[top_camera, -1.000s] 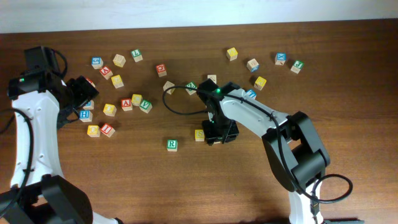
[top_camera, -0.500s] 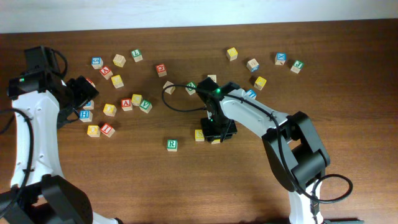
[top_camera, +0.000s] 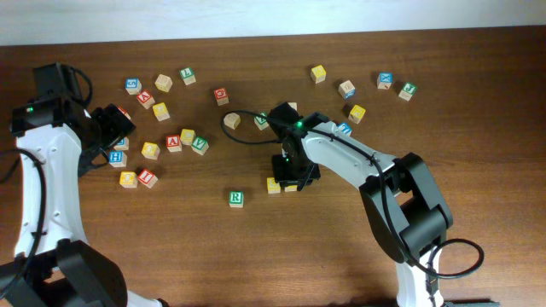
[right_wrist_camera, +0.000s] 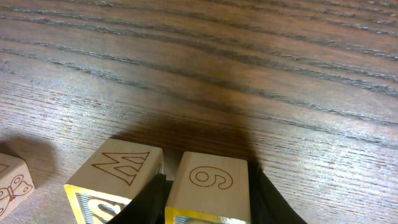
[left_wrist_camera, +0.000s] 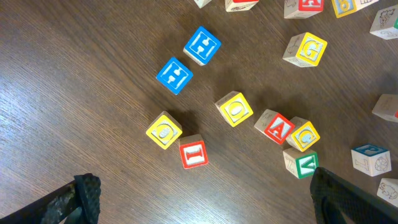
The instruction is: Spell out RSS
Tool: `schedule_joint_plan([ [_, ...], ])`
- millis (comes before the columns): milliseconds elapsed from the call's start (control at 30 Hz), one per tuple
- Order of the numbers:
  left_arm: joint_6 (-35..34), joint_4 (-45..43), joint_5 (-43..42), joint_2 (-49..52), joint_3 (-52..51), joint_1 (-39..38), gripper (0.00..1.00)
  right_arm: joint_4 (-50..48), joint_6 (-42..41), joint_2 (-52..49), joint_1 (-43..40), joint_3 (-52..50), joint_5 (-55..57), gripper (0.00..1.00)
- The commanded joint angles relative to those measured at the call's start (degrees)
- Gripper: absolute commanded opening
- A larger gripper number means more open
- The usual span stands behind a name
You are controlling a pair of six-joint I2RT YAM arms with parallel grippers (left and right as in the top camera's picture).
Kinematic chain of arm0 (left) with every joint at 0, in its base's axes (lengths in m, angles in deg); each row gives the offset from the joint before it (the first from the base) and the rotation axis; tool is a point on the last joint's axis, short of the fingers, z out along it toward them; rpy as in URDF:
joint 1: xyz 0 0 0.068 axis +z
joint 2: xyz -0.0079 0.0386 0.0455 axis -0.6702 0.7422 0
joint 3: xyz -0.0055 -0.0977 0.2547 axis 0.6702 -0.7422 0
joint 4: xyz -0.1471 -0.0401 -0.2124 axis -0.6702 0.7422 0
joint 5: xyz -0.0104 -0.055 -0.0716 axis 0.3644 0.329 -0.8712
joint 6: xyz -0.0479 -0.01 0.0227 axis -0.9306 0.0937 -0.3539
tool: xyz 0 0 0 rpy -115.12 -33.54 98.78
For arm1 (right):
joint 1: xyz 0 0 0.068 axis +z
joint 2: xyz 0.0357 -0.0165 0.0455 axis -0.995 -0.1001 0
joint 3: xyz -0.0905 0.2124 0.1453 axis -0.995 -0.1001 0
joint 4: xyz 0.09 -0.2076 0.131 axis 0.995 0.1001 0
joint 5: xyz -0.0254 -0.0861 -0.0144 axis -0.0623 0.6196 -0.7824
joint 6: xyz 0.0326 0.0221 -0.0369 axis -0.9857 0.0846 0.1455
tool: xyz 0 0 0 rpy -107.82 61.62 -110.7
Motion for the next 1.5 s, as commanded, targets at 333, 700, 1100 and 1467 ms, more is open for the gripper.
schedule_joint_plan([
  [333,-0.68,-0.07,0.2,0.02,0.15,0.24,0.99,1.16,-1.42,0.79,0.04,-0.31,2.49,0.3],
  [700,-0.68,-0.07,0.2,0.02,0.15,0.24,0.99,1.42,-2.16,0.94,0.04,0.07,2.43,0.44],
  [1100,-0.68,-0.07,0.2,0.02,0.15,0.24,0.99,8.09,-2.14,1.01,0.04,6.08,2.49,0.47],
  [1467,-0.68,-0.09,0.2,0.02,0.15,0.24,0.99,18.29,-2.12,1.66,0.07,13.86,2.49,0.47],
])
